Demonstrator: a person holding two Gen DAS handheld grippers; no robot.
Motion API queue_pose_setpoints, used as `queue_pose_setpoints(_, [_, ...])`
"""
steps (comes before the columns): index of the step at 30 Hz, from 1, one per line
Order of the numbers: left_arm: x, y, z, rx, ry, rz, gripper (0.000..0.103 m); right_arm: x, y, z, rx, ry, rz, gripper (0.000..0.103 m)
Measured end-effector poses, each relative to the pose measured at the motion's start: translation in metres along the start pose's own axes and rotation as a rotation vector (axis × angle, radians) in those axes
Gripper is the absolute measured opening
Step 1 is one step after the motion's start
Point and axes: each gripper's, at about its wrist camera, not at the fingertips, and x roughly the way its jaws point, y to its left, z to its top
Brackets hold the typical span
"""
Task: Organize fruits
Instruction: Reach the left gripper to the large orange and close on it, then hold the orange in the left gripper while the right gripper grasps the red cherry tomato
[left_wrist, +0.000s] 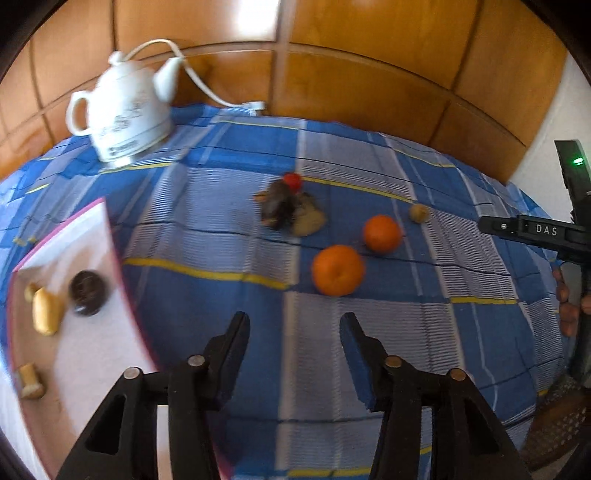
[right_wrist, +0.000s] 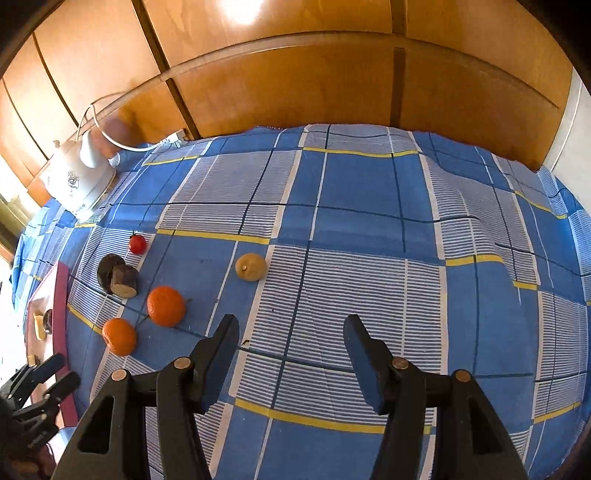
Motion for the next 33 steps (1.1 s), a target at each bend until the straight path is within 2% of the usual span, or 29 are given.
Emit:
queue_pose_setpoints(5, [0.024, -0.014, 0.017, 0.003, 0.020, -0.023, 0.057, 0.000, 0.003, 0.000, -0.008, 0.004, 0.005, 0.060])
queue_pose_setpoints(12, [0.058, -0.022, 0.032, -0.002, 0.043, -0.034, 0.057, -0.001, 0.007, 0.000, -0.024, 0.005, 0.016, 0.060])
queue_pose_setpoints(13, [0.064, -0.021, 0.033, -0.008, 0.051, -0.034, 0.057, -0.001, 0.007, 0.000, -0.025, 0.006, 0.016, 0.060])
queue_pose_setpoints(16, [0.077, -0.018, 0.033, -0.033, 0.076, -0.065, 0.041, -0.001, 0.008, 0.000, -0.033, 0.007, 0.013, 0.060])
queue_pose_setpoints(20, [0.063, -0.015, 0.021, -0.045, 0.041, -0.088, 0.040, -0.003, 0.004, 0.002, -0.018, -0.010, 0.002, 0.060])
queue_pose_setpoints(25, [0.039, -0.015, -0.008, 0.002, 0.000, -0.072, 0.040, -0.002, -0.001, 0.002, 0.008, -0.006, 0.000, 0.060])
queue_pose_setpoints(28, [0.038, -0.014, -0.024, 0.023, -0.003, -0.047, 0.041, 0.001, 0.001, 0.000, 0.001, 0.007, 0.001, 0.060])
queue_pose_setpoints(30, [0.036, -0.014, -0.029, 0.040, -0.025, -0.044, 0.041, 0.002, 0.003, -0.001, -0.008, 0.011, 0.014, 0.060])
queue_pose_setpoints(33, [0.038, -0.017, -0.031, 0.067, -0.030, -0.030, 0.041, 0.004, 0.008, -0.003, -0.014, 0.020, 0.069, 0.053])
